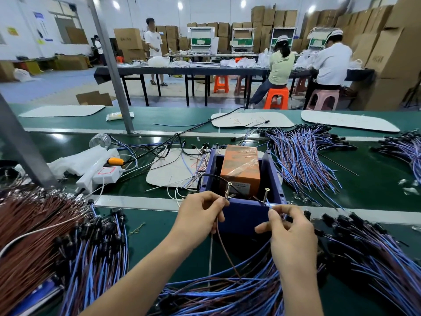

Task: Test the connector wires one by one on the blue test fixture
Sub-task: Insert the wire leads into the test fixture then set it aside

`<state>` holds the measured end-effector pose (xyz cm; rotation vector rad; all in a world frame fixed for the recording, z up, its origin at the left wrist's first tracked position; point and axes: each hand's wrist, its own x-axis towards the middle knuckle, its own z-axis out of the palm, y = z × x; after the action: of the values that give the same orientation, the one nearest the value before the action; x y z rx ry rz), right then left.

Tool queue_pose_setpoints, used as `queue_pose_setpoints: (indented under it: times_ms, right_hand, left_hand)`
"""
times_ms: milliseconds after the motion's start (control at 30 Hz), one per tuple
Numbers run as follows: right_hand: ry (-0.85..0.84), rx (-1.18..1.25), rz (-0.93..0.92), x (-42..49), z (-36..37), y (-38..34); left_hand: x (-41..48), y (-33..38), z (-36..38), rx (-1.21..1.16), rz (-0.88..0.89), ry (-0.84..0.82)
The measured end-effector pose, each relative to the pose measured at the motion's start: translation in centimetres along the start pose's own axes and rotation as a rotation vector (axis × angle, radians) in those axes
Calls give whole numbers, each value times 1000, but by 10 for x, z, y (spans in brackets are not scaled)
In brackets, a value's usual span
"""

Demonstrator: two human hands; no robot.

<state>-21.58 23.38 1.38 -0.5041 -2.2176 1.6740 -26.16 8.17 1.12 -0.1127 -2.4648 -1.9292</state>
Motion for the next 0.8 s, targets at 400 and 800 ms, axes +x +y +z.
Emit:
queue_pose_setpoints:
  times_ms: [400,800]
  right_hand:
    - [45,53,-55,3,1,6]
    - [111,181,-66,7,-1,12]
  left_hand:
    - [0,1,2,7,17,16]
    - [-8,4,-4,29,75,24]
